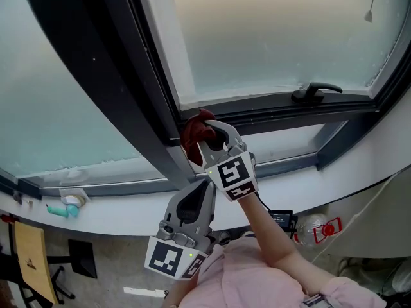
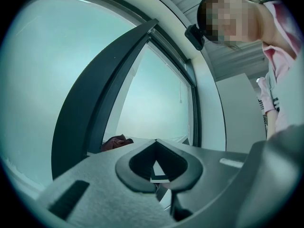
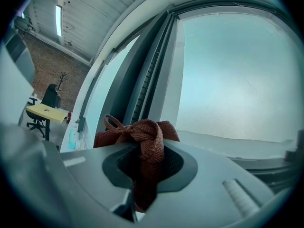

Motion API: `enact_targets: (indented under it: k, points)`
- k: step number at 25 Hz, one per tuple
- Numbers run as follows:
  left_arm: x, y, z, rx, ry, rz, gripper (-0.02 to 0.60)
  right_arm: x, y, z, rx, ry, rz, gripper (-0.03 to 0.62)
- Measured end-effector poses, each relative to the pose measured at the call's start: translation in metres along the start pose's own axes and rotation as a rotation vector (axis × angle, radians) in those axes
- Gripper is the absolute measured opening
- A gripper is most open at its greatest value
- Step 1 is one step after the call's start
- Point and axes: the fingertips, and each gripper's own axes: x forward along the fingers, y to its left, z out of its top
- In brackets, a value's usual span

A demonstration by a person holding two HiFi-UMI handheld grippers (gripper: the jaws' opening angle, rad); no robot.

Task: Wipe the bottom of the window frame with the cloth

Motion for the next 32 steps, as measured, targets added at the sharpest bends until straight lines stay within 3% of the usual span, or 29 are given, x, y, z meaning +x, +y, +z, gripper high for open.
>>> enact_targets:
  k: [32]
  points:
    - [0.022, -0.021, -0.005, -0.005, 0.008, -0.071, -0.002, -0.017, -0.027, -0.007, 0.03, 0.002, -0.018, 0.054]
